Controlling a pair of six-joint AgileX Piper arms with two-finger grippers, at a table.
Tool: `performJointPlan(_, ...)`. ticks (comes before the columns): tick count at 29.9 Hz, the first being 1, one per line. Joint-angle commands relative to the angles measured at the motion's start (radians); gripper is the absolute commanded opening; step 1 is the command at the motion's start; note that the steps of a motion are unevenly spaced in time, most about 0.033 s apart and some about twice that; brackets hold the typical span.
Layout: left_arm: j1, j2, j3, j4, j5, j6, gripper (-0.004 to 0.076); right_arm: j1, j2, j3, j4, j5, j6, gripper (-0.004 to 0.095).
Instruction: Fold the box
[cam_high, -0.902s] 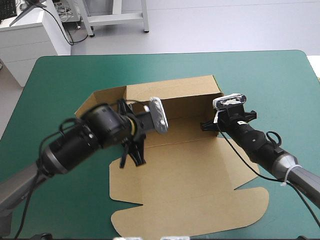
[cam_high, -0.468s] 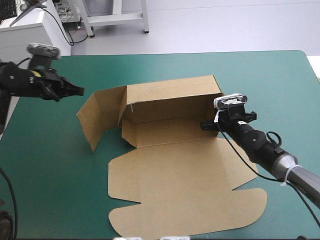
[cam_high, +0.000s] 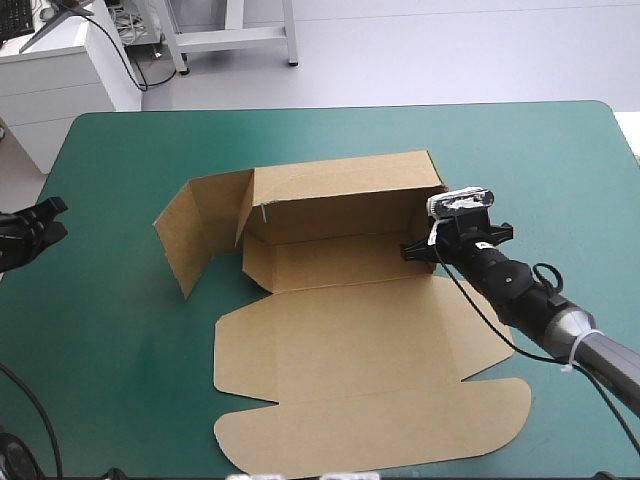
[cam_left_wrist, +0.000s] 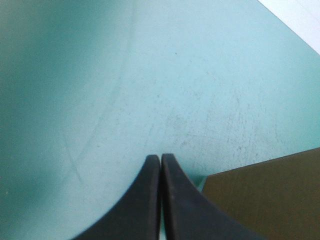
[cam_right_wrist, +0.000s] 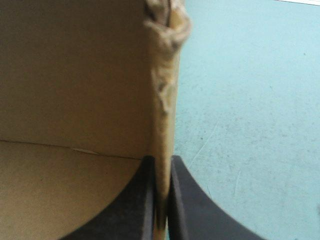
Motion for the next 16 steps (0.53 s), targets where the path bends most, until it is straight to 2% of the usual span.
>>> performJointPlan(1, 0.014, -0.09, 0.093, -0.093, -0.1, 0.012, -0.0009, -0.007, -0.018, -0.036, -0.01, -0.027, -0.01, -0.0019)
performJointPlan(2, 0.014, -0.101, 0.13, -0.098, -0.115, 0.012, -0.0009, -0.021, -0.007, -0.044, -0.016, 0.019, -0.032, -0.0019)
performJointPlan(5, 0.014, -0.134, 0.222, -0.144, -0.16, 0.038, -0.0009, -0.099, 0.047, -0.096, -0.018, 0.257, -0.058, -0.0016)
performJointPlan(8, 0.014, -0.156, 0.28, -0.158, -0.175, 0.053, -0.0009, -0.173, 0.094, -0.16, -0.066, 0.45, 0.04, -0.0011)
performJointPlan(11, 0.012, -0.174, 0.307, -0.167, -0.192, 0.056, -0.0009, -0.192, 0.107, -0.228, -0.287, 0.531, 0.291, 0.0007)
performJointPlan(13, 0.012, -0.174, 0.307, -0.177, -0.192, 0.064, -0.0009, -0.192, 0.107, -0.298, -0.523, 0.592, 0.541, 0.0005)
performJointPlan(16, 0.012, -0.174, 0.307, -0.18, -0.194, 0.064, -0.0009, -0.19, 0.107, -0.428, -0.795, 0.781, 0.825, 0.0005)
